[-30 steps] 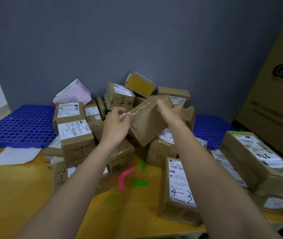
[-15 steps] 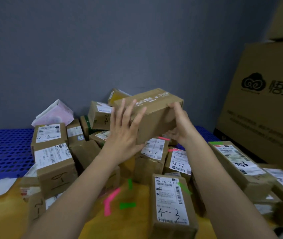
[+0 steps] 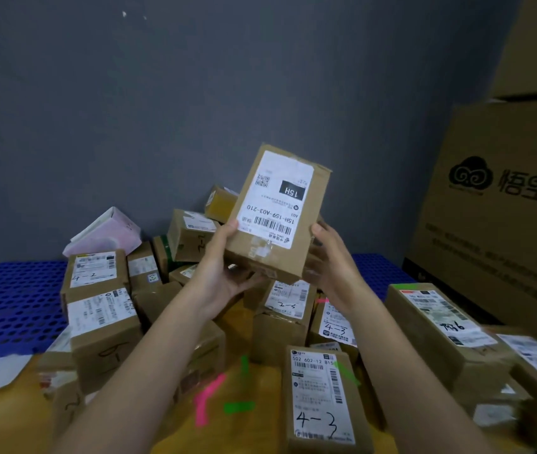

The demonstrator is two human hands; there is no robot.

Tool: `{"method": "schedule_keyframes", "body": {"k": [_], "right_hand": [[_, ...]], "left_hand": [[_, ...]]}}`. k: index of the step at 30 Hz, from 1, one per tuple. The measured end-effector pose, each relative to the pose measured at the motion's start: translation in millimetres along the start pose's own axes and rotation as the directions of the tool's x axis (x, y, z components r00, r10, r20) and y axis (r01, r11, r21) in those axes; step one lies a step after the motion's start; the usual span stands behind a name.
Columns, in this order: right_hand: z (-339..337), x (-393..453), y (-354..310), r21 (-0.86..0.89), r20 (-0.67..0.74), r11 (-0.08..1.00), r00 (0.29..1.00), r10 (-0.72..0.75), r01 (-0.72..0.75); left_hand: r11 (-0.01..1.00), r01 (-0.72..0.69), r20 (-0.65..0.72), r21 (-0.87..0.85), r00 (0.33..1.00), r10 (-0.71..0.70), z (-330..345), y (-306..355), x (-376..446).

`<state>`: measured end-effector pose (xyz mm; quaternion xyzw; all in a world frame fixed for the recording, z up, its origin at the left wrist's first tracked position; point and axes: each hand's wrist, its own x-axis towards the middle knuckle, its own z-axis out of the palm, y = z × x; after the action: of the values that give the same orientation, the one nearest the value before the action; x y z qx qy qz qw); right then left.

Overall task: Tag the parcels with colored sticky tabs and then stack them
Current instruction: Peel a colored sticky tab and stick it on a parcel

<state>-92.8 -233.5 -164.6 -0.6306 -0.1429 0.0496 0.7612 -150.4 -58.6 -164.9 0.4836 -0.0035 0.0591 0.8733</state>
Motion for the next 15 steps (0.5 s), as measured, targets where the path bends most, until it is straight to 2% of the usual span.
{"method": "schedule_keyframes", "body": {"k": [5,7,8,9,10,11,13,14,15], "right_hand": [[5.4,-8.8,0.6,-0.01,0.063,1.0,0.998,-0.019,0.02],[1.8,-11.1,-3.4,-0.083,-0.011,0.988,0.991,-0.134,0.133],[-1.2,-11.6,-8.6,-0.214,-0.063,0.951,0.969,-0.24,0.221],[-4.0,-12.0,-15.3,-0.386,-0.054,0.869,0.932,-0.358,0.311],[-6.1,-12.6,-22.0,-0.556,0.034,0.734,0.893,-0.449,0.39],[-5.9,-13.4,-30.1,-0.686,0.173,0.573,0.865,-0.471,0.449],[2.3,-12.1,-45.3,-0.803,0.406,0.333,0.863,-0.3,0.494],[10.0,-10.2,-51.1,-0.826,0.461,0.277,0.871,-0.172,0.492],[18.1,-6.7,-54.4,-0.839,0.479,0.267,0.876,-0.05,0.474]], "left_hand": [[0.998,0.024,0.002,0.055,1.0,-0.024,-9.5,0.6,-6.4],[0.975,-0.009,-0.026,0.221,1.0,0.015,-17.7,10.0,-7.9],[0.924,-0.031,-0.037,0.38,0.998,0.048,-23.1,18.1,-8.5],[0.828,-0.053,-0.024,0.558,0.997,0.08,-27.6,27.2,-10.4],[0.699,-0.08,0.01,0.71,0.995,0.103,-30.7,36.5,-12.4],[0.574,-0.12,0.061,0.81,0.991,0.121,-30.3,45.3,-15.0],[0.353,-0.218,0.188,0.91,0.975,0.12,-23.1,61.9,-16.8],[0.253,-0.256,0.241,0.933,0.966,0.089,-17.8,69.6,-16.1],[0.177,-0.283,0.278,0.943,0.959,0.053,-13.1,75.8,-14.6]]}}
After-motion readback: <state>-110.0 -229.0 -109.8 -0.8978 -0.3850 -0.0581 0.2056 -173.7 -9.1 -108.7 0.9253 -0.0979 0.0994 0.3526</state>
